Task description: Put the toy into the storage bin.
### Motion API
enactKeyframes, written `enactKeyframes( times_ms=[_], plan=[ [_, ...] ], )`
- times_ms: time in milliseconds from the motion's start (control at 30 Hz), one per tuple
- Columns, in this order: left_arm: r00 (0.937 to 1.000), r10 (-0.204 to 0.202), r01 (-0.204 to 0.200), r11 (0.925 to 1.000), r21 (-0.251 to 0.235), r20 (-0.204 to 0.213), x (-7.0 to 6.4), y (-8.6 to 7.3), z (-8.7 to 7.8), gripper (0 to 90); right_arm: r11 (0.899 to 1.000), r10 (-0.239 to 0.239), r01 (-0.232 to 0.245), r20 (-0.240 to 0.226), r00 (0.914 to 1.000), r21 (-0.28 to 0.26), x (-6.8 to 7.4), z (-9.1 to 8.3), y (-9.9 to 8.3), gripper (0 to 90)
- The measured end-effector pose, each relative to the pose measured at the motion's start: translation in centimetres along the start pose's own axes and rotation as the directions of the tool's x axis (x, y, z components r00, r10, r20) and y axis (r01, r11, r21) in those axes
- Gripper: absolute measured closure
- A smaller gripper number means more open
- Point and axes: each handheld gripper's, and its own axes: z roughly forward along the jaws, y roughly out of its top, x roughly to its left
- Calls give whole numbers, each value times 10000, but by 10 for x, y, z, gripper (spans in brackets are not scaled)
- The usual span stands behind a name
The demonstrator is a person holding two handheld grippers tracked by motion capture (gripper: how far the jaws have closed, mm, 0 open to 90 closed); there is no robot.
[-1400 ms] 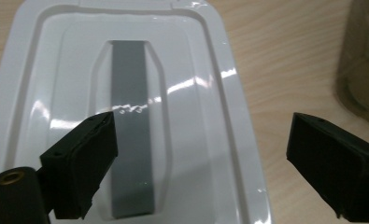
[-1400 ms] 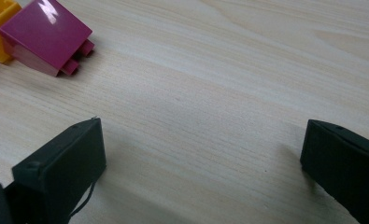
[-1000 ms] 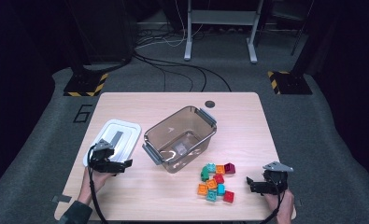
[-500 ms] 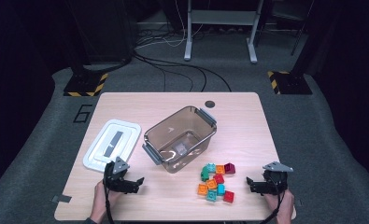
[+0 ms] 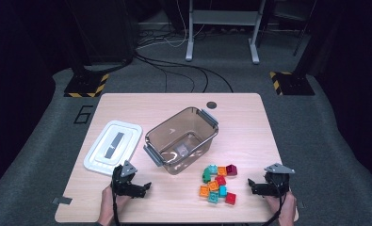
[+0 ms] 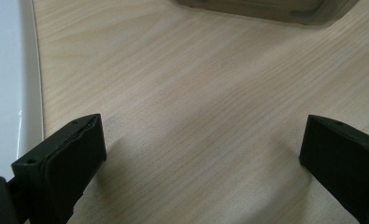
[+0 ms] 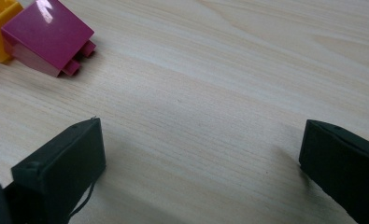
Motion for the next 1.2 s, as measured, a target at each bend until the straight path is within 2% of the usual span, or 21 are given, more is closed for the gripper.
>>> enactKeyframes(
  times_ms=[100, 200, 333, 367, 500, 567, 667, 833, 1100, 1133, 1167, 1200],
  plan=[
    [10000, 20, -21, 10000, 31, 10, 0, 0, 0, 2, 10000, 3, -3, 207, 9998, -33, 2, -1, -1, 0],
    [10000, 17, -17, 10000, 36, 13, 0, 0, 0, 2, 9999, 89, -91, 101, 9999, 139, 1, -1, 1, 0],
    [10000, 19, -19, 10000, 32, 12, 0, 0, 0, 3, 9995, 23, -13, -294, 9996, 323, 4, -1, 3, 0],
    [10000, 21, -21, 10000, 31, 14, 0, 0, 0, 3, 9994, -128, 140, -385, 9992, 313, 5, -1, 4, 0],
    [10000, -9, 9, 10000, 6, 7, 0, 0, 0, 4, 9991, -412, 417, -702, 9967, 54, 15, -6, 11, 0],
    [10000, 15, -15, 10000, -23, -14, 0, 0, 0, 4, 9993, -363, 352, -982, 9945, -134, 19, -8, 16, 0],
    [10000, -23, 23, 10000, 21, 18, 0, 0, 0, 4, 9981, -604, 588, -1337, 9892, -159, 26, -8, 23, 0],
    [10000, 68, -68, 9999, 122, -1, 0, 1, 0, 4, 9939, -1095, 1064, -1404, 9840, -295, 36, -2, 32, 23],
    [10000, 49, -49, 10000, 34, -58, 0, 1, 1, 4, 9881, -1537, 1527, -1843, 9708, -196, 40, 8, 40, 46],
    [10000, 6, -6, 10000, 74, -39, 0, 1, 0, 4, 9872, -1591, 1576, -1927, 9683, -233, 41, 9, 41, 64],
    [10000, 4, -3, 10000, 68, -40, 0, 1, 0, 4, 9828, -1847, 1802, -2103, 9600, -408, 43, 13, 43, 106],
    [10000, 4, -4, 10000, 76, -45, 0, 1, 0, 4, 9826, -1859, 1813, -2227, 9570, -412, 43, 15, 44, 112]
  ],
)
